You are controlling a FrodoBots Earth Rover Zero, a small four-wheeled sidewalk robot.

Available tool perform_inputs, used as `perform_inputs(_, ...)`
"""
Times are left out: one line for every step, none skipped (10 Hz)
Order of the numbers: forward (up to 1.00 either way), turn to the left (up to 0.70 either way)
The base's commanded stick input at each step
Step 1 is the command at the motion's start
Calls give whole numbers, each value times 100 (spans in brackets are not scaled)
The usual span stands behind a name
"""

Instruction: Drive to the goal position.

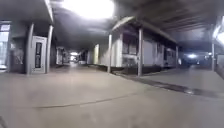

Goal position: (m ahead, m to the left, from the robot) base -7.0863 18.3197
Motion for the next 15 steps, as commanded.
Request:
perform_inputs(70,27)
perform_inputs(70,31)
perform_inputs(70,32)
perform_inputs(70,33)
perform_inputs(70,34)
perform_inputs(70,34)
perform_inputs(70,34)
perform_inputs(70,35)
perform_inputs(70,35)
perform_inputs(70,35)
perform_inputs(70,35)
perform_inputs(70,35)
perform_inputs(70,35)
perform_inputs(70,35)
perform_inputs(70,35)
